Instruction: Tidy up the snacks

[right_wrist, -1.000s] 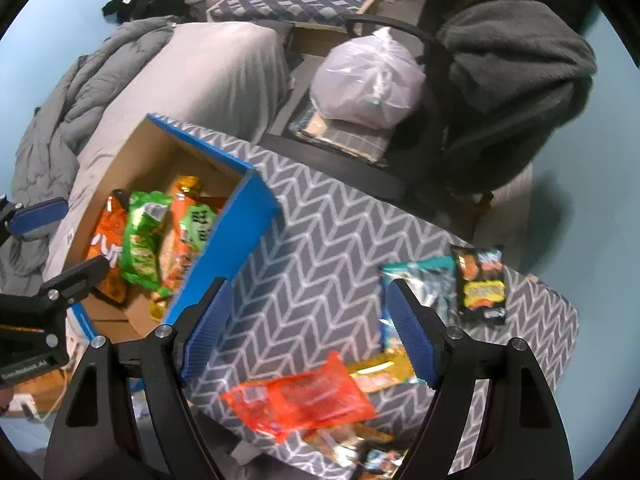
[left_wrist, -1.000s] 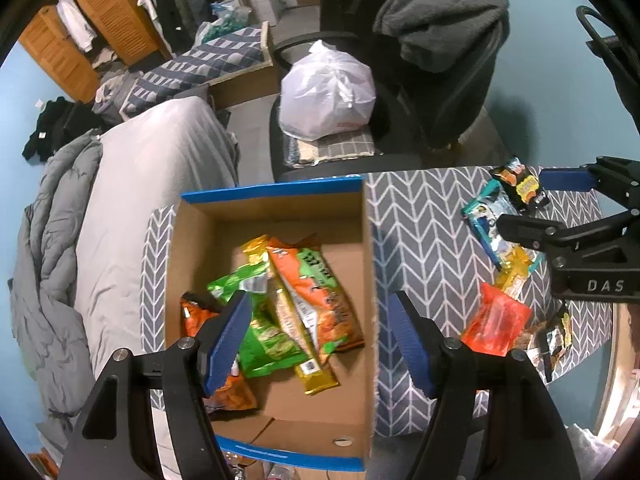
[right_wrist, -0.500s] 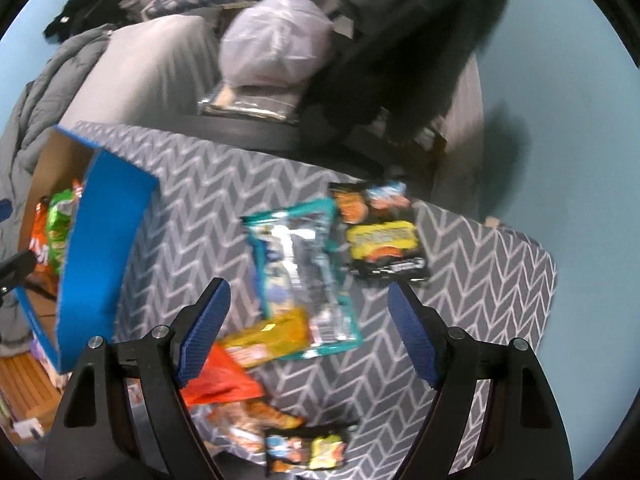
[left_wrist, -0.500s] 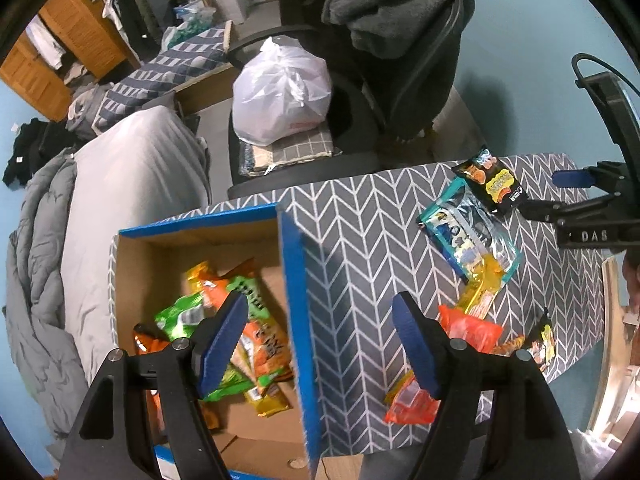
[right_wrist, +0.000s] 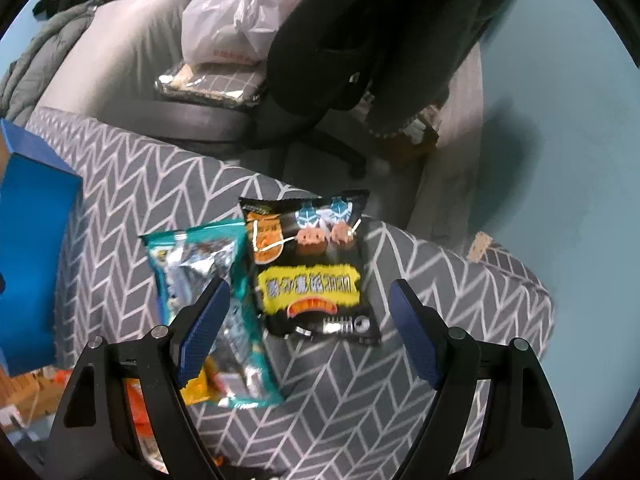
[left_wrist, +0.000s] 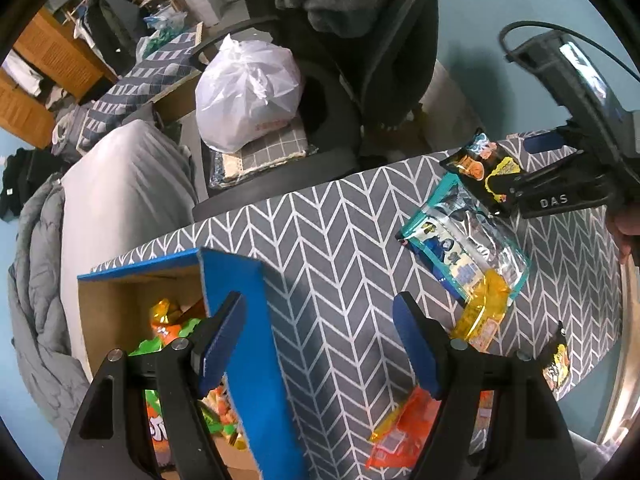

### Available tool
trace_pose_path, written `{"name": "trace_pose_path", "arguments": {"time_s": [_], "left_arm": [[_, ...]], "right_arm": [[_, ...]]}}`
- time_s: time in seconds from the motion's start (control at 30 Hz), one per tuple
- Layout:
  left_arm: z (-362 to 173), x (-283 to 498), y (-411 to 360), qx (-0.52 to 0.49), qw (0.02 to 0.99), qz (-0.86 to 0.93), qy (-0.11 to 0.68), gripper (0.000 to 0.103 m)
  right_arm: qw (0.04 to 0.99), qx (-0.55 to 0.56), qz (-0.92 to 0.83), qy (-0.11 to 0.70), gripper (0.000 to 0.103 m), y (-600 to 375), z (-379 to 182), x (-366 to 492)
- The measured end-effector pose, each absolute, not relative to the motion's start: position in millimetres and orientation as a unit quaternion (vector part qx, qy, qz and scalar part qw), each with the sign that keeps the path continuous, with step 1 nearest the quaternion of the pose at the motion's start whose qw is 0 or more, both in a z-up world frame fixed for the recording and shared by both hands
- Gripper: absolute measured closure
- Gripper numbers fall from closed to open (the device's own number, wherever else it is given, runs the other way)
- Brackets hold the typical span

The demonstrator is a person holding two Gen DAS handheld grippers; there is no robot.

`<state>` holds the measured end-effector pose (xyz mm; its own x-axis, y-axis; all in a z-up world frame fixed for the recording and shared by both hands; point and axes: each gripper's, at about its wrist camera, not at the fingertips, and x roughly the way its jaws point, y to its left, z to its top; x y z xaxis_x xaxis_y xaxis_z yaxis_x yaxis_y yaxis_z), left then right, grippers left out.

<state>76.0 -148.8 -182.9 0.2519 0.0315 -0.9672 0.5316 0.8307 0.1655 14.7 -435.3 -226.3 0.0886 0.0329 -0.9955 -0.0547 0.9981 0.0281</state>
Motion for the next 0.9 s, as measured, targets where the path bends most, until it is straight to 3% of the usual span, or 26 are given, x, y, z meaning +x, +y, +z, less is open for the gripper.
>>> {"name": "trace_pose_path", "arguments": {"time_s": [0.47, 0.57, 0.63, 0.9], "left_arm": [[-216.7, 84.3, -155.3, 0.244, 0.745, -0.170, 0.597, 0.026], [-217.9, 82.0, -152.6, 0.242, 0.743, -0.173, 0.599, 0.026], [-217.7, 79.3, -151.4, 0.243, 0.742, -0.177, 0.599, 0.026], [-213.7, 55.9, -149.9, 0.250, 0.735, -0.204, 0.596, 0.026]], "right_arm": [[0.709, -0.016, 0.027, 0.704, 0.023, -443.9, -278.4, 24.3], [0.712, -0.010, 0.027, 0.702, 0.030, -443.2, -279.4, 22.7], [0.715, -0.013, 0.027, 0.698, 0.042, -441.4, -276.7, 21.4], [0.719, 0.016, 0.007, 0.695, 0.043, -444.2, -264.7, -1.8]]}}
